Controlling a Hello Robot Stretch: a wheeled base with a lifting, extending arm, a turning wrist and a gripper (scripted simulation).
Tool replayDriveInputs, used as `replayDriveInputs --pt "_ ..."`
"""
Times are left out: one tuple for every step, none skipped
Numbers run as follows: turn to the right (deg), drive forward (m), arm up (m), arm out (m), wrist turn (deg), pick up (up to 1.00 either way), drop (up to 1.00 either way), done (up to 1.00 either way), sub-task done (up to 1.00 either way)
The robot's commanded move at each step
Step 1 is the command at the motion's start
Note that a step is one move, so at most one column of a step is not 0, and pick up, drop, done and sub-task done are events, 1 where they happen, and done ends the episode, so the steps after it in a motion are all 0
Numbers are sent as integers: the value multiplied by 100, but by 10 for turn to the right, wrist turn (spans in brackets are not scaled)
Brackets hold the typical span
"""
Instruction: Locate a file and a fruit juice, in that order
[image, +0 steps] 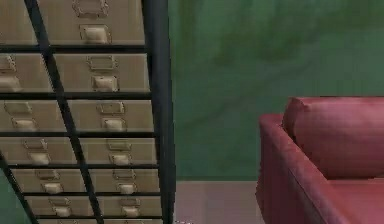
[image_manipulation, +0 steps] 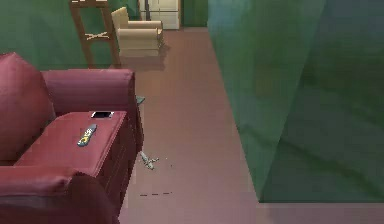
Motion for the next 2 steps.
replayDriveInputs --pt "-270 0 0 0 0 0 0 0 0" --pt "0 0 0 0 0 0 0 0 100"
